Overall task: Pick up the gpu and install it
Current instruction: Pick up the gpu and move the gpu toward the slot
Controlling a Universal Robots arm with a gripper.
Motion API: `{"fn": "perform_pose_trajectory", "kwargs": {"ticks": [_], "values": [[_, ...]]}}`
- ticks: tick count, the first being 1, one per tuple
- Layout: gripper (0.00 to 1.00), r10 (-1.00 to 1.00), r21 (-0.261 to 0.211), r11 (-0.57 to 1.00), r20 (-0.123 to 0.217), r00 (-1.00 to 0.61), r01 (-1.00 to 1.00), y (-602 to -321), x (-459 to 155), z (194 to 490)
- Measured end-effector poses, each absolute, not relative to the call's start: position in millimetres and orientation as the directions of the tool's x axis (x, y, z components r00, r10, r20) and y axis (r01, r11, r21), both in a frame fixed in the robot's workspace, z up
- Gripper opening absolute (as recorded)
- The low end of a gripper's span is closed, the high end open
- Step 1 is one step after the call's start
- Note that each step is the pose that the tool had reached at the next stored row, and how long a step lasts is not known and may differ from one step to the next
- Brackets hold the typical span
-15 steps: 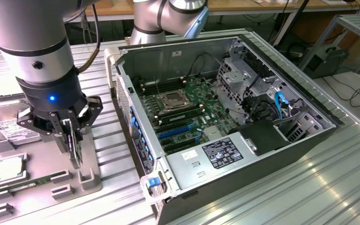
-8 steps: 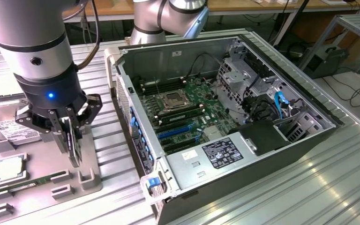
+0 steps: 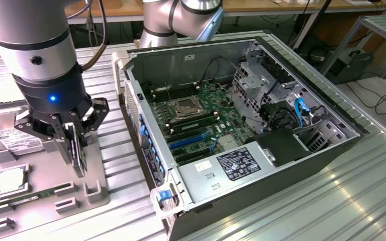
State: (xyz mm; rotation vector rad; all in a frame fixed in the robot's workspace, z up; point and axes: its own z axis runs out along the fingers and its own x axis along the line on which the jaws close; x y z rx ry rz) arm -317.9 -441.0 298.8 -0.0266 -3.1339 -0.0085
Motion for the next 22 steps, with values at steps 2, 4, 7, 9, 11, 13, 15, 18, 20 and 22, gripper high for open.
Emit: {"fn": "perform_pose_trajectory", "kwargs": {"ticks": [2, 4, 7, 9, 11, 13, 15, 18, 20, 22], "values": [[0.27, 0.017, 0.006, 1.000, 0.008, -1.000, 0.017, -441.0, -317.9, 300.0], [0.27, 0.017, 0.006, 1.000, 0.008, -1.000, 0.017, -441.0, -317.9, 301.3], [0.27, 0.017, 0.006, 1.000, 0.008, -1.000, 0.017, -441.0, -317.9, 303.1], [0.27, 0.017, 0.006, 1.000, 0.008, -1.000, 0.017, -441.0, -317.9, 304.3], [0.27, 0.017, 0.006, 1.000, 0.008, -1.000, 0.017, -441.0, -317.9, 306.1], [0.27, 0.017, 0.006, 1.000, 0.008, -1.000, 0.017, -441.0, -317.9, 307.2], [0.27, 0.017, 0.006, 1.000, 0.008, -1.000, 0.017, -441.0, -317.8, 308.1], [0.27, 0.017, 0.008, 1.000, 0.008, -1.000, 0.017, -441.0, -317.9, 309.3], [0.27, 0.017, 0.010, 1.000, 0.008, -1.000, 0.017, -441.2, -317.8, 310.0], [0.27, 0.017, 0.012, 1.000, 0.008, -1.000, 0.017, -441.2, -317.9, 311.0]]}}
